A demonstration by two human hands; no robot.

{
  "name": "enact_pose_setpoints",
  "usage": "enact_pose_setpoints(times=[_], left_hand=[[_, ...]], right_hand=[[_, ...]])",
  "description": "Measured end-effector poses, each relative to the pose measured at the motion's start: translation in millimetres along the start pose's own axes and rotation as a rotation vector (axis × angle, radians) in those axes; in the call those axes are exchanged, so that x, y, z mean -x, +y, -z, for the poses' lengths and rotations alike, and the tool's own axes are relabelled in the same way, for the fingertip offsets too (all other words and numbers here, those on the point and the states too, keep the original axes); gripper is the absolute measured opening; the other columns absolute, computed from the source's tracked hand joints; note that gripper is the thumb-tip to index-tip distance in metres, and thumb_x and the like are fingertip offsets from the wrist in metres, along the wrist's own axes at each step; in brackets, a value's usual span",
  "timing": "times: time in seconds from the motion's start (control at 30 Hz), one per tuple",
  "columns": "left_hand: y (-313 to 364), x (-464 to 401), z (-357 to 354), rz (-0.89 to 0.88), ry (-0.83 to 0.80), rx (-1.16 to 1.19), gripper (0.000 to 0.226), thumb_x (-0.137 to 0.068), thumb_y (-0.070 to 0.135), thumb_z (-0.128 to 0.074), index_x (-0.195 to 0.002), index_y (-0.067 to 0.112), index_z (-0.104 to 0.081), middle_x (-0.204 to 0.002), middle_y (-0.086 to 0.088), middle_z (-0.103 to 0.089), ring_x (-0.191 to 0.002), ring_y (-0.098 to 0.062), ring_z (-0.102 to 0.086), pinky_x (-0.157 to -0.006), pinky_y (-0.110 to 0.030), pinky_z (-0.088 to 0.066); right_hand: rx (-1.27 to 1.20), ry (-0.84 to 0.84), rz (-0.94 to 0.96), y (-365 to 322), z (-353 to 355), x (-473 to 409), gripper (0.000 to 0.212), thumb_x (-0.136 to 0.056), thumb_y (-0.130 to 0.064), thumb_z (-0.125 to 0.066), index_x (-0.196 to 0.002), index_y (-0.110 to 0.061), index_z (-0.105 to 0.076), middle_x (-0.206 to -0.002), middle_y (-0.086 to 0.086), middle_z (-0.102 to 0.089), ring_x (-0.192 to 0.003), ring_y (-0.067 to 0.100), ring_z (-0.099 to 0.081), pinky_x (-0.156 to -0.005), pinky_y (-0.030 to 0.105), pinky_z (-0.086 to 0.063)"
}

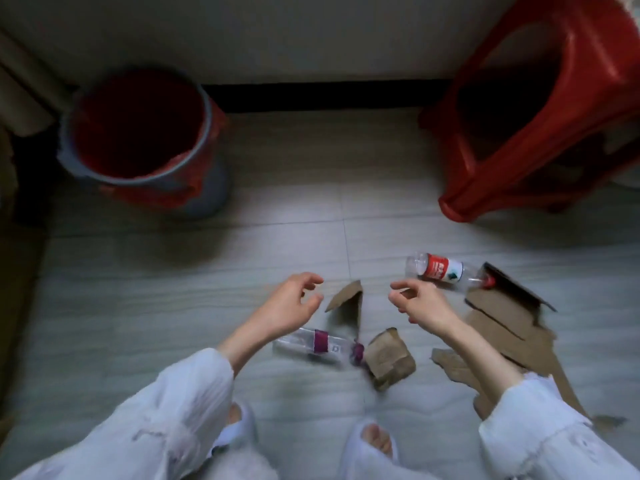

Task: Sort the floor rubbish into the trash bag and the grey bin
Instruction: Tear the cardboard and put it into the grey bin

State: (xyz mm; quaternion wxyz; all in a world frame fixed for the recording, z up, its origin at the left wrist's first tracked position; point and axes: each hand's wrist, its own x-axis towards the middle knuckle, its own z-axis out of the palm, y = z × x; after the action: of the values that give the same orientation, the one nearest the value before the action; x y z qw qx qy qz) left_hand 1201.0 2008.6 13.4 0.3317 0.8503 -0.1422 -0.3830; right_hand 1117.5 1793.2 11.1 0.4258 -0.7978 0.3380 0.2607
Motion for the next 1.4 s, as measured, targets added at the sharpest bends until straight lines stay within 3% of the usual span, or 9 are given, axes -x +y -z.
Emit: enact_pose_setpoints(times=[0.17, 0.33, 0.43, 0.63, 0.77, 0.87, 1.07, 1.2, 1.4], left_hand=[[-63, -83, -101, -0.036, 0.084, -0.172, 0.066, -0.085, 0.050, -0.054, -0.140, 0.019, -0.033, -0.142, -0.005, -0.038, -0.131, -0.022, -0.036, -0.108, -0.039, -0.032], [-80, -126, -171, -0.102, 0.194, -0.231, 0.085, -0.076, 0.063, -0.057, -0.142, 0.020, -0.026, -0.144, -0.005, -0.033, -0.130, -0.024, -0.033, -0.104, -0.040, -0.033], [-89, -134, -182, -0.136, 0.208, -0.364, 0.075, -0.078, 0.053, -0.060, -0.138, 0.018, -0.030, -0.135, -0.006, -0.040, -0.123, -0.025, -0.039, -0.096, -0.038, -0.037], [-96, -140, -165, -0.107, 0.286, -0.197, 0.034, -0.084, 0.026, -0.057, -0.112, 0.009, -0.049, -0.108, -0.008, -0.051, -0.096, -0.027, -0.052, -0.077, -0.035, -0.044], [-101, -144, -142, -0.147, 0.410, -0.119, 0.021, -0.085, 0.017, -0.058, -0.104, 0.007, -0.055, -0.099, -0.011, -0.059, -0.091, -0.028, -0.055, -0.073, -0.033, -0.043], [-94, -142, -110, -0.175, 0.544, -0.031, 0.021, -0.083, 0.013, -0.061, -0.103, 0.010, -0.061, -0.095, -0.011, -0.067, -0.088, -0.030, -0.060, -0.072, -0.034, -0.047], [-75, -117, -17, -0.275, 0.892, 0.124, 0.032, -0.078, -0.001, -0.056, -0.107, 0.013, -0.065, -0.098, -0.010, -0.062, -0.087, -0.020, -0.057, -0.078, -0.029, -0.047], [-62, -89, 55, -0.451, 1.154, 0.172, 0.040, -0.073, -0.011, -0.060, -0.106, 0.010, -0.064, -0.100, -0.004, -0.061, -0.092, -0.016, -0.056, -0.081, -0.016, -0.041], [-87, -99, 161, -0.556, 1.476, -0.139, 0.023, -0.076, 0.000, -0.065, -0.098, 0.008, -0.062, -0.099, -0.012, -0.059, -0.094, -0.027, -0.051, -0.083, -0.034, -0.043]], right_hand=[[0.071, -0.077, -0.130, 107, -33, -79, 0.043, -0.081, -0.028, -0.070, -0.118, -0.013, -0.058, -0.110, 0.008, -0.062, -0.086, 0.015, -0.055, -0.057, 0.016, -0.036], [0.178, -0.171, -0.176, 175, -77, -113, 0.048, -0.078, -0.022, -0.073, -0.121, -0.012, -0.056, -0.116, 0.009, -0.061, -0.095, 0.017, -0.056, -0.080, 0.020, -0.042], [0.228, -0.143, -0.154, 191, -97, -118, 0.017, -0.075, -0.026, -0.075, -0.087, -0.022, -0.064, -0.092, -0.001, -0.063, -0.086, 0.013, -0.057, -0.069, 0.021, -0.042], [0.254, -0.080, -0.117, 195, -98, -124, 0.036, -0.075, -0.024, -0.073, -0.052, -0.020, -0.045, -0.064, -0.004, -0.052, -0.070, 0.014, -0.051, -0.054, 0.022, -0.034], [0.226, 0.128, 0.047, 165, -78, -127, 0.025, -0.074, -0.030, -0.076, -0.063, -0.032, -0.054, -0.134, 0.001, -0.047, -0.131, 0.021, -0.033, -0.108, 0.033, -0.030], [0.185, 0.160, 0.218, 127, -64, -122, 0.026, -0.076, -0.026, -0.075, -0.063, -0.036, -0.055, -0.154, -0.002, -0.024, -0.139, 0.022, -0.026, -0.114, 0.033, -0.022], [0.144, 0.257, 0.472, 25, -56, -127, 0.004, -0.080, -0.020, -0.070, -0.080, -0.022, -0.068, -0.149, -0.003, -0.032, -0.129, 0.019, -0.042, -0.106, 0.025, -0.031], [0.204, 0.405, 0.665, -68, -56, -122, 0.010, -0.083, -0.019, -0.067, -0.092, -0.015, -0.070, -0.118, -0.002, -0.062, -0.107, 0.019, -0.057, -0.090, 0.029, -0.042], [0.108, 0.603, 0.868, -161, -77, -111, 0.017, -0.081, -0.011, -0.066, -0.097, -0.015, -0.072, -0.099, 0.003, -0.071, -0.096, 0.023, -0.061, -0.085, 0.037, -0.047]])
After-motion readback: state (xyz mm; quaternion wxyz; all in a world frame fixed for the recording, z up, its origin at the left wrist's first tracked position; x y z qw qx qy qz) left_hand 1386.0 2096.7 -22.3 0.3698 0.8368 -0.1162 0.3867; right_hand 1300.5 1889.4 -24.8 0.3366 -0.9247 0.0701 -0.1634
